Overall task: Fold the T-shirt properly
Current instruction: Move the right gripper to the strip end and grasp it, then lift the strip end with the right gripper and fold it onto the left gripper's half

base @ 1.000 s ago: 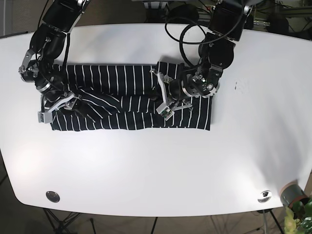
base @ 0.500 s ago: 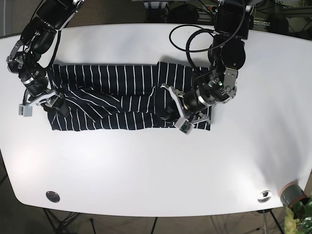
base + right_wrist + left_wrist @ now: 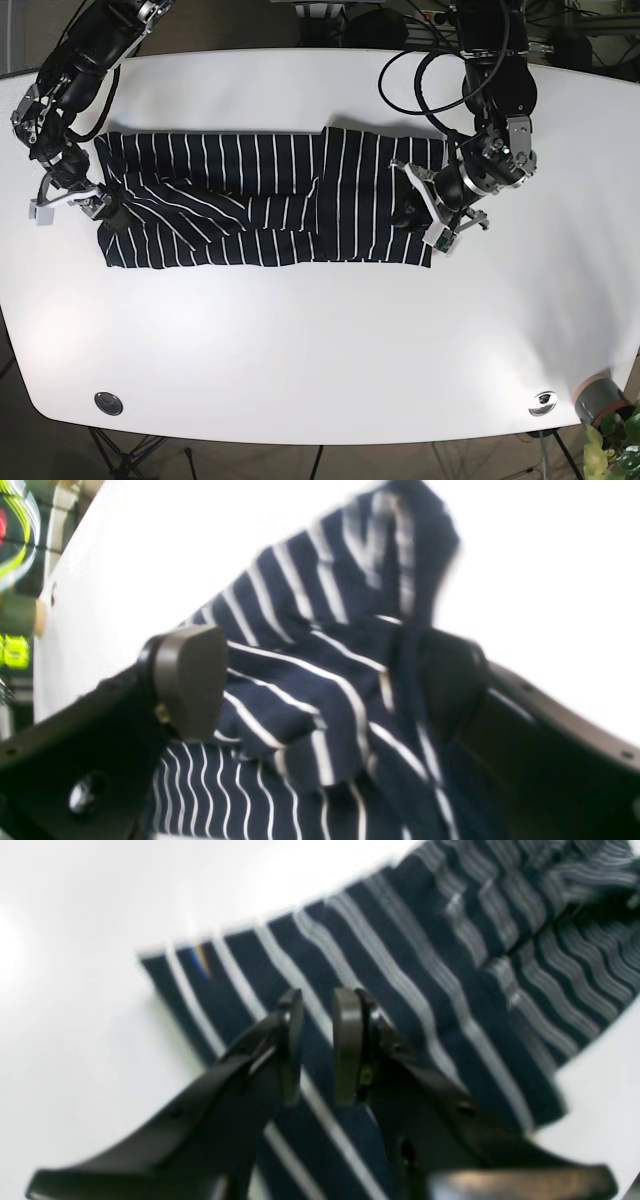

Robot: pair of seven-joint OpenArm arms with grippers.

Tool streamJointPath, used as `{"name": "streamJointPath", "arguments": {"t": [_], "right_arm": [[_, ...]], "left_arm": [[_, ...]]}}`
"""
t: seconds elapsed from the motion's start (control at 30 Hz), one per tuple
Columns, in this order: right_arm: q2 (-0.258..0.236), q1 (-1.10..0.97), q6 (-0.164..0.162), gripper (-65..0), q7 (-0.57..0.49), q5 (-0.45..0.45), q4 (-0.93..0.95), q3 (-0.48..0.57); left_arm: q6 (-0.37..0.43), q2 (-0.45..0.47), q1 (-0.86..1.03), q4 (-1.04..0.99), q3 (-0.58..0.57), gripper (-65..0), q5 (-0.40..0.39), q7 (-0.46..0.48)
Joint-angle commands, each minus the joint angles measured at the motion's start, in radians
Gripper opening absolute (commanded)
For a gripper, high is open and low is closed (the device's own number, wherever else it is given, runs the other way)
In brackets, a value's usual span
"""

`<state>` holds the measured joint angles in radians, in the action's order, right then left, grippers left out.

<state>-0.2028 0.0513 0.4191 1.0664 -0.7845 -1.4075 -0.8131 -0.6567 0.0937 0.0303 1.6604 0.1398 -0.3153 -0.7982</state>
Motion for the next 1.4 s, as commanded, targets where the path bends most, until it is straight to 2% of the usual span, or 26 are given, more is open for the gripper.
{"name": "streamJointPath", "arguments": {"t": [0.0,0.1,0.27,0.4,0.63,0.8,1.1,1.17,1.2,1.3,1.37], "right_arm": [[-0.044,0.034,0.010,-8.1,-0.018,-0.022,0.041,-0.007],[-0.076,0.042,0.011,-8.1,-0.018,-0.022,0.102,-0.005],[-0.100,0.045,0.011,-8.1,-0.038,-0.025,0.168,-0.004],[-0.099,0.037,0.011,-8.4,-0.041,-0.025,0.176,-0.001],[-0.048,0.009,0.011,-8.7,-0.041,-0.028,0.168,0.080],[0.018,-0.017,0.011,-8.7,-0.044,-0.020,0.104,0.125],[0.029,-0.020,0.002,-9.2,-0.062,-0.019,0.076,0.162],[0.026,-0.020,0.001,-12.2,-0.085,-0.019,0.078,0.165],[0.026,-0.020,0.001,-15.7,-0.096,-0.017,0.078,0.165],[0.024,-0.020,0.001,-30.1,-0.108,0.003,0.078,0.166],[0.024,-0.014,0.001,-42.0,-0.108,0.040,0.073,0.166]], "left_arm": [[-0.016,0.004,-0.017,0.016,0.021,-54.9,-0.023,0.004],[-0.018,0.004,-0.014,0.014,0.033,-54.9,-0.023,0.004],[-0.018,0.004,-0.020,-0.052,0.060,-54.9,-0.022,0.006],[-0.019,0.005,-0.031,-0.148,0.093,-54.9,-0.022,0.007],[-0.019,0.027,-0.043,-0.204,0.090,-54.9,-0.022,0.007],[-0.019,0.027,-0.042,-0.200,0.090,-54.9,-0.022,0.007],[-0.019,0.027,-0.037,-0.208,0.090,-54.9,-0.022,0.007],[-0.019,0.027,-0.036,-0.208,0.090,-54.9,-0.022,0.007],[-0.019,0.027,-0.036,-0.208,0.090,-54.9,-0.022,0.007],[-0.019,0.027,-0.026,-0.208,0.090,-54.9,-0.018,0.007],[-0.019,0.027,-0.023,-0.208,0.090,-54.9,-0.017,0.007]]}}
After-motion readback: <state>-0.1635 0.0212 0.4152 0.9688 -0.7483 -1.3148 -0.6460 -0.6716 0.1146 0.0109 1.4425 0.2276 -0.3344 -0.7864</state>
